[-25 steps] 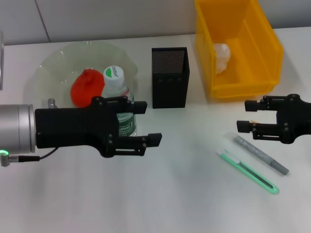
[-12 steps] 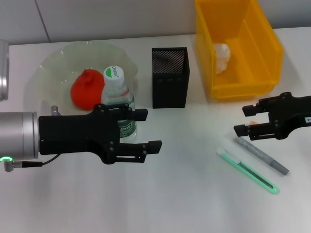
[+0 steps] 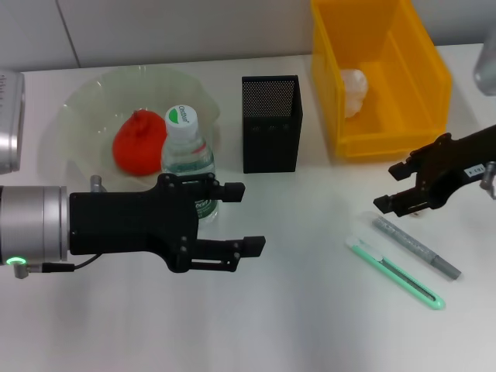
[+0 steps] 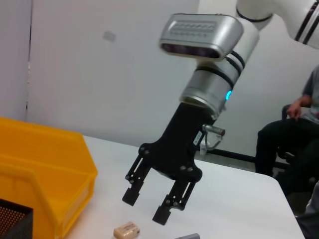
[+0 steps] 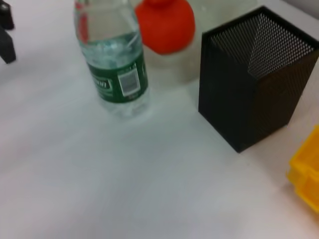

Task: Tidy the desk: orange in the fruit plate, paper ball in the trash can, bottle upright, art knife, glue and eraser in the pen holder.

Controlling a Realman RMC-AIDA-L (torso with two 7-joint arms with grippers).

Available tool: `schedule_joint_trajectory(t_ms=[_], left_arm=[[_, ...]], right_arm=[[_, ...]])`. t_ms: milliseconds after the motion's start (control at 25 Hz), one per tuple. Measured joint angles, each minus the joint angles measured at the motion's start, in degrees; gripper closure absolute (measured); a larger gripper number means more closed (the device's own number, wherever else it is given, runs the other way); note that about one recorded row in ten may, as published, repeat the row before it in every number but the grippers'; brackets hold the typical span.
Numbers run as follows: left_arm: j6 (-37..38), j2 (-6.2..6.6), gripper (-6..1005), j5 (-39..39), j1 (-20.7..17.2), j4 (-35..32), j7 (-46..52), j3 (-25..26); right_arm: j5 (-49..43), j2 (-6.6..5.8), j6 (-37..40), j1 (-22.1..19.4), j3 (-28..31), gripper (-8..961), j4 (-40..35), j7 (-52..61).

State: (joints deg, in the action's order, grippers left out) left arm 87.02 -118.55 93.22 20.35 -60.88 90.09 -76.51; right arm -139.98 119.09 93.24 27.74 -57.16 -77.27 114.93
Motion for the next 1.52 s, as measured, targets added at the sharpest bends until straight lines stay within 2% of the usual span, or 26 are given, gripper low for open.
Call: schedule_joint_trajectory(t_ms=[160,240,280,320,440,720,1160,1520], left_arm=[[-0.27,-0.02,194,-0.03,0.15,0.3,0.02,0.16],[-0.18,-0.02,193,-0.04,0.21,0.32,-0.02,0.07],[-0.18,-0.02,193,-0.04,0.21,0.32,-0.02,0.07],[-0.13,-0.02,193,-0.05,0.23,0.33,-0.02,0.02],[-0.05,-0.02,193,-0.06,0.22,0.42,-0.02,0.05],[0.04,-0.01,193,-0.07,-0.01,0.44,-0.01,0.18],[0.09,0.02,194,-0.06,0.19,1.5,-0.06,0.41],[0.06,0.07,194,-0.06,0.3,1.53,-0.09,0.49]], right_arm=[[-3.15,0.0,-0.8,1.94,-3.85,305,0.63,3.31],[-6.75,0.0,-1.95,3.37,-8.44,305,0.75,7.7],[-6.75,0.0,-1.95,3.37,-8.44,305,0.75,7.7],[-9.01,0.0,-1.96,4.44,-11.5,305,0.8,10.13],[-10.23,0.0,-1.18,5.57,-14.65,305,0.76,12.17],[-9.85,0.09,3.52,8.81,-15.65,305,0.89,14.38],[-10.6,-0.07,6.72,10.69,-16.13,306,0.13,17.23],[-13.27,0.09,8.35,11.77,-21.75,306,0.63,21.82]])
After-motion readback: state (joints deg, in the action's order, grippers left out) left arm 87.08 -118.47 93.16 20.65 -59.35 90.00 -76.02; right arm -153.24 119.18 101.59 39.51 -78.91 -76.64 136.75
